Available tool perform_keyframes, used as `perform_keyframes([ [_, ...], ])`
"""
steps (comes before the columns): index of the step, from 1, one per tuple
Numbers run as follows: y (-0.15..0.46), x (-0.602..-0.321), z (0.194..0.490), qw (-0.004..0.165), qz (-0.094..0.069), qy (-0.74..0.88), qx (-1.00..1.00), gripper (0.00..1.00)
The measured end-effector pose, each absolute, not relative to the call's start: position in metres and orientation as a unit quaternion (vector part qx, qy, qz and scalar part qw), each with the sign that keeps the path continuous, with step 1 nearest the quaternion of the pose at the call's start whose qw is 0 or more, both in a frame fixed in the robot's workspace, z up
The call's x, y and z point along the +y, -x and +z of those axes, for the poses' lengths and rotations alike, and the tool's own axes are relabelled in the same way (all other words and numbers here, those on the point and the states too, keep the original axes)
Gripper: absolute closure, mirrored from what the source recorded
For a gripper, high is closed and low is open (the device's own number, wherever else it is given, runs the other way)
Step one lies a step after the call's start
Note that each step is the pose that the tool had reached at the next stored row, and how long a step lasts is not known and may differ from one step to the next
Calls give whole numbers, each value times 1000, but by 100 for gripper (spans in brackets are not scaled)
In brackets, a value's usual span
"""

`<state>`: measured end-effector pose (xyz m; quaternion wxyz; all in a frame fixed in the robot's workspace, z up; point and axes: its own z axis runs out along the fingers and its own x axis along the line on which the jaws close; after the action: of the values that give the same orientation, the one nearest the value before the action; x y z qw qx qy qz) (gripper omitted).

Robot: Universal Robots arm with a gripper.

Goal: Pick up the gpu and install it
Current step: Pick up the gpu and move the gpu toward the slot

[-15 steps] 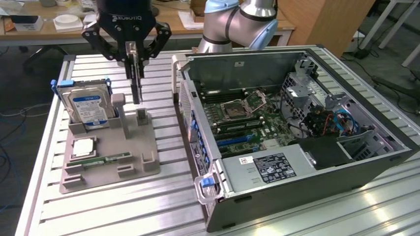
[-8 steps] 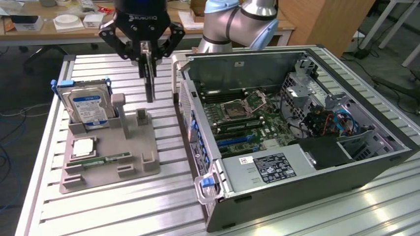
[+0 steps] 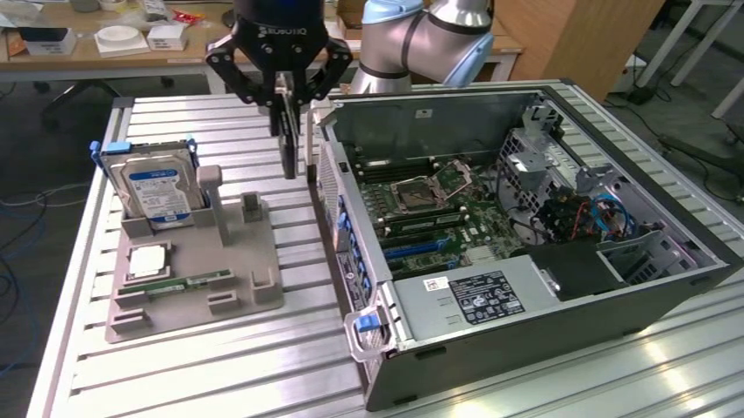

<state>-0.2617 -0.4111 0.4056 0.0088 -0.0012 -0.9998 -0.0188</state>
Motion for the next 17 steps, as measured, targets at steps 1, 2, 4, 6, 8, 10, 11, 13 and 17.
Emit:
perform_keyframes([
  [1,259,-411,406,9,-17,1,-1000,73],
  [2,257,-411,406,9,-14,2,-1000,73],
  [4,253,-411,406,9,-8,2,-1000,73],
  [6,250,-411,406,9,-6,3,-1000,73],
  [8,247,-411,406,9,-6,3,-1000,73],
  [10,242,-411,406,9,-6,3,-1000,73],
  [11,239,-411,406,9,-6,3,-1000,73],
  [13,233,-411,406,9,-6,3,-1000,73],
  [17,219,-411,406,9,-6,3,-1000,73],
])
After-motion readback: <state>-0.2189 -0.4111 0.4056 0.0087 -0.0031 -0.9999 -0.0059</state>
